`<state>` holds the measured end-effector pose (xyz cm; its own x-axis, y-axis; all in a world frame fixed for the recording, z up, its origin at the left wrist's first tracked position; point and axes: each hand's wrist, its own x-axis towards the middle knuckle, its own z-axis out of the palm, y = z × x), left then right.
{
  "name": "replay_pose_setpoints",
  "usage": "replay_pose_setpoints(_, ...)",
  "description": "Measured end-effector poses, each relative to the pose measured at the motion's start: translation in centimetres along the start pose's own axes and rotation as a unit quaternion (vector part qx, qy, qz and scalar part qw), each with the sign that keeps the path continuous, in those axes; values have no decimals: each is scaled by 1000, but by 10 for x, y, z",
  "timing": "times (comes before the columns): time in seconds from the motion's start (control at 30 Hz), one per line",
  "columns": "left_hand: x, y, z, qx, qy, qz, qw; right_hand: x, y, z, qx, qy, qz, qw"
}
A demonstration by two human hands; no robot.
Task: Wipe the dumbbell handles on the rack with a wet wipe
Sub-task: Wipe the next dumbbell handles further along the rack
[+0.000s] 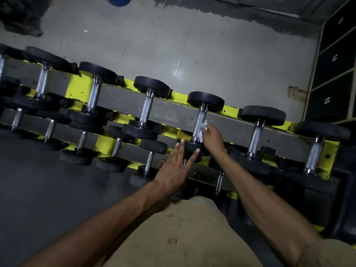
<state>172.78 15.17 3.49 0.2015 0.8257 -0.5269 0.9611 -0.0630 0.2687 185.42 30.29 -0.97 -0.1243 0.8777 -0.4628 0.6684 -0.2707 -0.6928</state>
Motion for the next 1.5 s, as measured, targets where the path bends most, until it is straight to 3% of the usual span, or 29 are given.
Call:
replay_pose_setpoints(0.07, -1, -1, -2, 1, -12, -2, 1000, 15, -12, 5, 150, -14, 104, 983)
replay_pose_setpoints(0.17, -1, -2, -6, 11, -21, 1, 1000, 39, -24, 4, 453, -72, 230, 858)
replay_pose_setpoints(0.23, -1, -1, -8, 13, -30, 2, 999, 54, -26, 3, 526, -88, 247, 809)
replay_pose_setpoints(0.3, -1, -1, -10, 12, -37, 0, 999, 61, -26, 4, 552, -101, 236, 793)
replay_pose_setpoints(0.37, -2, -2, -11, 16, -37, 2, 999, 62, -27, 3, 539, -103, 209, 810)
replay_pose_setpoints(0.53, -3, -5, -13, 17, -34, 10, 999, 39, 10, -5, 352, -124, 164, 913)
replay_pose_setpoints(0.67, -3, -6, -9, 12, -29, 11, 999, 14, 26, -11, 241, -121, 111, 957)
replay_pose_setpoints(0.77, -2, -7, -8, 14, -30, 15, 999, 28, 20, -8, 255, -73, 105, 958)
replay_pose_setpoints(0.93, -3, -8, -9, 23, -24, 18, 999, 49, 10, 0, 400, -14, 151, 904)
replay_pose_setpoints(1.13, -3, -7, -9, 28, -21, 14, 999, 44, -6, 3, 392, -78, 168, 901)
replay_pose_setpoints(1.3, -3, -6, -8, 36, -23, 13, 999, 66, -30, 0, 453, -74, 179, 870)
replay_pose_setpoints(1.5, -1, -6, -4, 24, -9, 6, 1000, 12, -5, -6, 309, -107, 153, 932)
